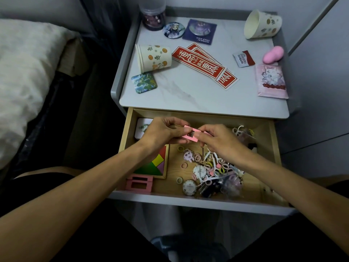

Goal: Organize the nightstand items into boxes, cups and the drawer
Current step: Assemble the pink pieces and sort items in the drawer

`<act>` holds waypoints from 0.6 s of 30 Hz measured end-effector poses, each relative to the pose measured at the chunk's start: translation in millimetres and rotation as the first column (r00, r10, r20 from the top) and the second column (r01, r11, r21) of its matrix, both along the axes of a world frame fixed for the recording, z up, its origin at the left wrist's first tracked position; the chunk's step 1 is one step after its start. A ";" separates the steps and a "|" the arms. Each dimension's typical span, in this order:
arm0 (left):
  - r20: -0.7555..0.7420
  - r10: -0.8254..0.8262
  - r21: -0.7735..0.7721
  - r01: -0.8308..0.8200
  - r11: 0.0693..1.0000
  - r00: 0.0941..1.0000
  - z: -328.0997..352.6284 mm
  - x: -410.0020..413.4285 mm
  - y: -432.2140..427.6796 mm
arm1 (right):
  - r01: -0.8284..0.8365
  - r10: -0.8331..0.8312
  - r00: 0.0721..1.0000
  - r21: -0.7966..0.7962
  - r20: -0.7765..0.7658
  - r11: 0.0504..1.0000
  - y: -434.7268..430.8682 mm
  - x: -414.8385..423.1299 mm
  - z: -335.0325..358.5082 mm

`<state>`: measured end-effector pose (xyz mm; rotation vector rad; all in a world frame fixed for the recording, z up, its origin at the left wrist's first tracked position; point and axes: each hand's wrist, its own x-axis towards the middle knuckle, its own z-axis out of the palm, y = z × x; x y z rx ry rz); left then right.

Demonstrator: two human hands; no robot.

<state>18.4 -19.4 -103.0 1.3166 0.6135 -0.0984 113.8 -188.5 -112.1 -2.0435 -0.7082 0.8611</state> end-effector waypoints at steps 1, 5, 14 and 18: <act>0.001 -0.002 0.011 0.002 1.000 1.000 0.4 -0.1 -0.3 | -0.008 0.008 1.000 -0.002 0.011 1.000 0.1 -0.6 0.7; 0.004 0.000 0.053 0.000 0.999 1.000 1.7 0.2 0.0 | -0.003 0.003 1.000 0.022 -0.021 1.000 0.8 -2.2 3.1; -0.020 0.008 0.127 -0.006 0.992 1.000 5.5 -0.2 2.7 | -0.038 0.027 0.983 -0.058 -0.182 0.998 -5.5 12.0 23.5; -0.032 -0.030 0.125 0.034 0.992 0.999 1.5 -0.8 3.5 | -0.055 0.049 0.978 -0.025 -0.205 0.998 -7.1 11.8 27.5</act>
